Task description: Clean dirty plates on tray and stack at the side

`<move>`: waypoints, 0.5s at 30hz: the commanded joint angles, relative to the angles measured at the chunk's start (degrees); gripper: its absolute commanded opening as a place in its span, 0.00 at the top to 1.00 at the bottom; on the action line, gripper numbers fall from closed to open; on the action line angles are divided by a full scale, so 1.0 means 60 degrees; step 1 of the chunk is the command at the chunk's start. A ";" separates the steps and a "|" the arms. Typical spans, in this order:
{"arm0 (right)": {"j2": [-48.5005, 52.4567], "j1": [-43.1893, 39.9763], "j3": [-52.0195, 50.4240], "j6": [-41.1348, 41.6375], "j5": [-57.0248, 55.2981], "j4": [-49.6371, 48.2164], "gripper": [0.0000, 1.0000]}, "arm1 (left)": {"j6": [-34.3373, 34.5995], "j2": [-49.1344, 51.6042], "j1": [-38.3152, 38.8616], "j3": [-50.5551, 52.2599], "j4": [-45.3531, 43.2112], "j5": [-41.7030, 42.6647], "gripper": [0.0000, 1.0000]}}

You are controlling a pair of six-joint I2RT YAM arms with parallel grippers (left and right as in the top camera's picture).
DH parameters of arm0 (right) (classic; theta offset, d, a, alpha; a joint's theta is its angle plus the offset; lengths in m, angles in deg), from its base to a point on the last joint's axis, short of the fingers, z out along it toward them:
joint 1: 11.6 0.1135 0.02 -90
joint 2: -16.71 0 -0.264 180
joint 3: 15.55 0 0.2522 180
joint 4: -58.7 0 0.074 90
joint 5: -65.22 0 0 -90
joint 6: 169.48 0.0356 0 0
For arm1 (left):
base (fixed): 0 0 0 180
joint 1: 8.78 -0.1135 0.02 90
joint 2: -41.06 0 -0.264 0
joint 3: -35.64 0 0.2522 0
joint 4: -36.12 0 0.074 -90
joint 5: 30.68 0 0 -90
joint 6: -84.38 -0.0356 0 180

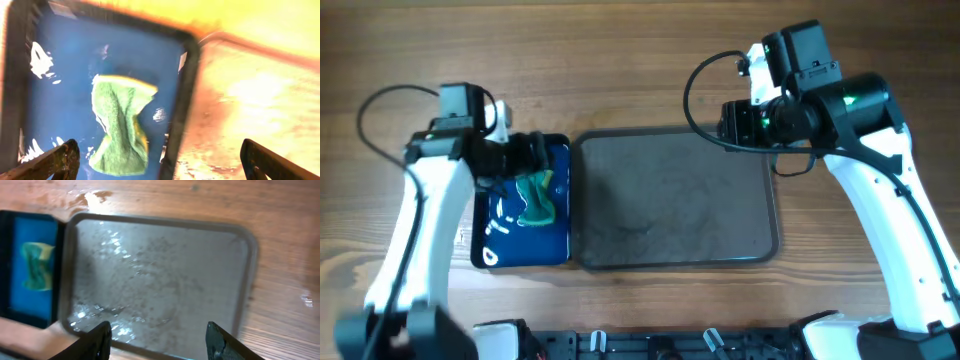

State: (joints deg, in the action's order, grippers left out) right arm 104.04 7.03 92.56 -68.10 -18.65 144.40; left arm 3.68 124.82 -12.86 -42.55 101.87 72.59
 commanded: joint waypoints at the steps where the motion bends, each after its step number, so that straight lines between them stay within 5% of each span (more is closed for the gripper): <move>1: -0.0856 0.0055 0.0189 -0.0426 -0.1169 -0.0124 0.39 | 0.0051 -0.1749 -0.0026 -0.0597 0.0393 -0.0284 0.00; 15: -0.5242 0.0055 0.0186 -0.1322 -0.2127 -0.0801 0.38 | 0.0062 -0.6925 -0.0026 -0.0699 0.2583 -0.1410 0.00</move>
State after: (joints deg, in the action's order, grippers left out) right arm 76.74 7.07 92.93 -73.96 -29.14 139.09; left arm 3.68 87.95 -12.86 -45.96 115.05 66.15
